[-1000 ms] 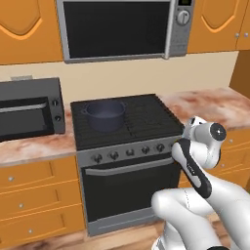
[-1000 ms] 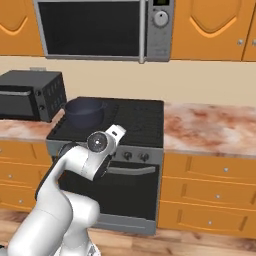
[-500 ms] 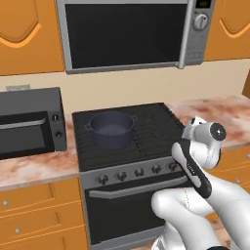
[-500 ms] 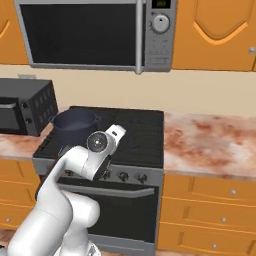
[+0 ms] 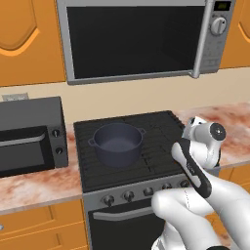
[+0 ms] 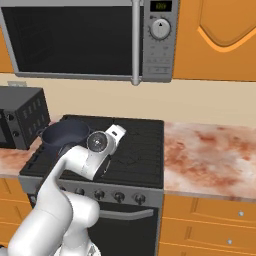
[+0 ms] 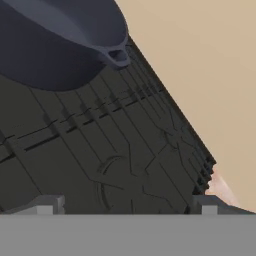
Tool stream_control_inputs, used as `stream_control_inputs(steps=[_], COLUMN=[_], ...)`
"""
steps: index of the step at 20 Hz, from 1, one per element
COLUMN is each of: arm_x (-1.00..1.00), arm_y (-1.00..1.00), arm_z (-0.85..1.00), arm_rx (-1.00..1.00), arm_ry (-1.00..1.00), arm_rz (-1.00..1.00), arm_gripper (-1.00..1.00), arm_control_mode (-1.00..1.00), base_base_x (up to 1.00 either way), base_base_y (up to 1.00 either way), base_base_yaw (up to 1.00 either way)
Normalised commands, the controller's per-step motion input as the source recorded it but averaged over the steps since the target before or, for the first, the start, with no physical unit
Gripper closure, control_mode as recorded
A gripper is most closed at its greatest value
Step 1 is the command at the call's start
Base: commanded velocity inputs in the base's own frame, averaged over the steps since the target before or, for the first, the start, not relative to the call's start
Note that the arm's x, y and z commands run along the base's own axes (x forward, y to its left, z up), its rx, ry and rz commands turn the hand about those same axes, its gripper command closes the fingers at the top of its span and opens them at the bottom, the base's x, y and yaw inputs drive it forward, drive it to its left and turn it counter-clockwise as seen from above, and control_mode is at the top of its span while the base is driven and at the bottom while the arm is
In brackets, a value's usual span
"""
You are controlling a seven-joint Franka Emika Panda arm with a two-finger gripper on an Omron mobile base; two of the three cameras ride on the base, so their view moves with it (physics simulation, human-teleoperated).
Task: Move the pot and pan from the stove into the sink.
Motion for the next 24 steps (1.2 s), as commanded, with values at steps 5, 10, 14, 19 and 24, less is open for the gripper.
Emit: stream_control_inputs(steps=[5, 10, 14, 19, 24], arm_x=[0.0, 0.06, 0.18, 0.24, 0.13], arm_y=[0.0, 0.45, 0.64, 0.56, 0.56], arm_z=[0.0, 0.0, 0.0, 0.0, 0.0], arm_rx=[0.0, 0.0, -0.01, 0.0, 0.0], arm_ry=[0.0, 0.0, 0.03, 0.09, 0.06], arm_rz=[0.0, -0.05, -0.08, -0.08, -0.07], arm_gripper=[-1.0, -1.0, -1.0, -1.0, -1.0], arm_control_mode=[-1.0, -1.0, -1.0, -1.0, -1.0], base_base_x=[0.0, 0.0, 0.0, 0.0, 0.0], base_base_y=[0.0, 0.0, 0.0, 0.0, 0.0], base_base_yaw=[0.0, 0.0, 0.0, 0.0, 0.0])
